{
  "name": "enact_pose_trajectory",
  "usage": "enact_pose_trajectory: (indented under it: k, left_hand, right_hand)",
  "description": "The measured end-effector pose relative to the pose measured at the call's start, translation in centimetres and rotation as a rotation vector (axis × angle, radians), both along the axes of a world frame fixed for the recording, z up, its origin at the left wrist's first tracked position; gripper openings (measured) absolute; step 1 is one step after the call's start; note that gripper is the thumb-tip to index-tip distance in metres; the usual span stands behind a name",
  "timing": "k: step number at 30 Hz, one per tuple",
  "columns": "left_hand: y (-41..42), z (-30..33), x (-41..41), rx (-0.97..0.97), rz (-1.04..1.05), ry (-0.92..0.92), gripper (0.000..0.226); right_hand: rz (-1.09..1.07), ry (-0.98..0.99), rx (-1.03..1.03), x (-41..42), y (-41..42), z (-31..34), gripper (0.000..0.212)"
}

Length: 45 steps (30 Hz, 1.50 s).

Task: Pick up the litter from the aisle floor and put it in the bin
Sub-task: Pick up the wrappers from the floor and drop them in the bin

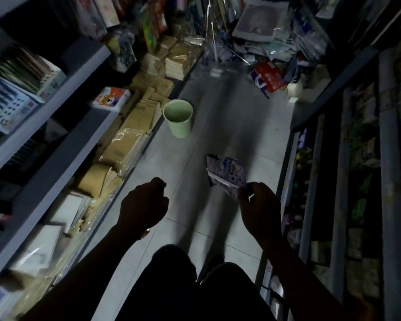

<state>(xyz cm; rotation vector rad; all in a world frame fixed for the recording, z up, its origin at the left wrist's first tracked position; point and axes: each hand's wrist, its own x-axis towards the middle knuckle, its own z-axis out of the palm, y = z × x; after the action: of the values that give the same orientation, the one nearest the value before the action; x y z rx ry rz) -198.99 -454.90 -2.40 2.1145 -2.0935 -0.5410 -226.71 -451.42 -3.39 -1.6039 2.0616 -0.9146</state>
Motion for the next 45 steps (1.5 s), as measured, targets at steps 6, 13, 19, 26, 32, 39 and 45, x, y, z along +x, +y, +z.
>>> enact_pose_trajectory:
  k: [6, 13, 19, 26, 32, 39, 45]
  left_hand:
    - [-2.4, -0.4, 1.9, 0.052, 0.147, -0.036, 0.035]
    - [-10.1, -2.0, 4.7, 0.027, 0.203, -0.049, 0.033]
    - [-19.9, -1.8, 5.0, 0.022, 0.105, -0.005, 0.03]
    - [-30.4, -1.7, 2.7, -0.053, -0.123, -0.017, 0.029]
    - [-38.9, -1.8, -1.7, -0.042, -0.171, -0.017, 0.029]
    - [-49.1, -1.4, -7.1, -0.019, -0.166, -0.087, 0.021]
    - [-55.1, -1.9, -8.4, 0.017, 0.02, -0.078, 0.029]
  right_hand:
    - [0.069, 0.035, 0.01, 0.5, -6.3, -0.2, 0.013]
    - [0.169, 0.031, 0.045, 3.1, -15.0, -0.7, 0.013]
    - [0.115, 0.063, 0.044, 4.3, -21.5, -0.1, 0.009]
    - [-0.029, 0.085, 0.042, 3.2, -27.3, -0.4, 0.009]
    - [-0.078, 0.104, 0.03, -0.1, -33.1, -1.3, 0.007]
    - [-0.065, 0.049, 0.037, -5.0, -44.3, -2.2, 0.006]
    - [0.102, 0.026, 0.096, -7.1, -54.9, -1.9, 0.007]
